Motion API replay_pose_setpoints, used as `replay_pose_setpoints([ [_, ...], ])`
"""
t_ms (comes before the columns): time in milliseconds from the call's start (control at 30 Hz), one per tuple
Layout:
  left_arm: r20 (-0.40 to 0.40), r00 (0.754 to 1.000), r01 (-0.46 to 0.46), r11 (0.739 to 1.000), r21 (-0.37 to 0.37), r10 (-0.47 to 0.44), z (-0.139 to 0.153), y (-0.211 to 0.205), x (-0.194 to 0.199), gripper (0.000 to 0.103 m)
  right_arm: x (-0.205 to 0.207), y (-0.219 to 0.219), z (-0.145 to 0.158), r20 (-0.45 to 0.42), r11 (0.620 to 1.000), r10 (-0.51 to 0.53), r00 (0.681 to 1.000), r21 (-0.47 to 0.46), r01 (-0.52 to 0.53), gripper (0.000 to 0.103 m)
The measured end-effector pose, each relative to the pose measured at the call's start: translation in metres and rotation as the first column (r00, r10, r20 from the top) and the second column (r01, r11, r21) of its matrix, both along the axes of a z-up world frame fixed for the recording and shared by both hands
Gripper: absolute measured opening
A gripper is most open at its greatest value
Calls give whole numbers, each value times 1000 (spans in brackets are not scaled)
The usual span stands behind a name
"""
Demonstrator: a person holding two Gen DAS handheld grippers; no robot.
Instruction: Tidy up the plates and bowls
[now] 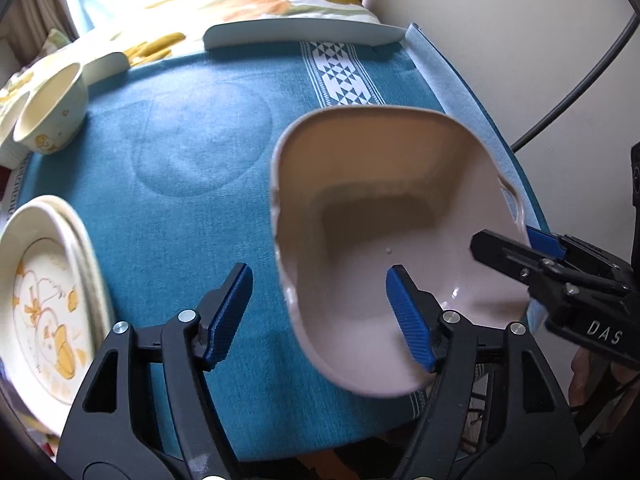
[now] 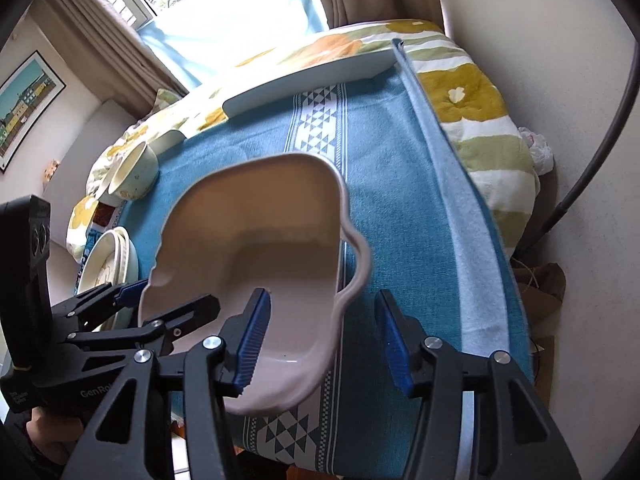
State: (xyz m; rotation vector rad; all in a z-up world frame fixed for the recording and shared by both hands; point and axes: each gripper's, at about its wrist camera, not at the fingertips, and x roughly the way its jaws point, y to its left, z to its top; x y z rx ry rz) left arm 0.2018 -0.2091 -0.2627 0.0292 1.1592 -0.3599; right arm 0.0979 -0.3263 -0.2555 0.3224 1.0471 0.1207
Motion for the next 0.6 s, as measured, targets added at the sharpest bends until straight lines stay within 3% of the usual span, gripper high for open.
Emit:
replay_pose_setpoints([
  [100,40,999,-31,999,8,31,29,15,-13,67,-10,0,27,42,1000,-5,999,-11,6,50],
  [233,161,982,-101,995,11,98,88,45,-34,67,-20,21,79,154,996,65,986,-76,-54,50],
  [300,234,959,-163,987,-3,160,119,66,-43,81,-20,37,103,213,990,114,970,-105,-93,61],
  [333,273,942,-202,979,-5,196,134,76,-47,98,-19,45,114,246,987,137,960,-111,-112,76],
  [367,315,921,-236,972,-13,228,147,87,-50,103,-18,53,124,284,986,153,947,-105,-128,92],
  [433,380,887,-266,963,-47,264,167,110,-53,103,-15,68,142,383,983,182,906,-79,-164,99],
  [500,385,880,-283,958,-46,279,178,130,-46,103,-7,87,155,446,977,213,869,-83,-197,99],
  [600,379,877,-312,950,-19,296,184,160,-25,103,19,122,167,426,959,283,860,-115,-258,99],
])
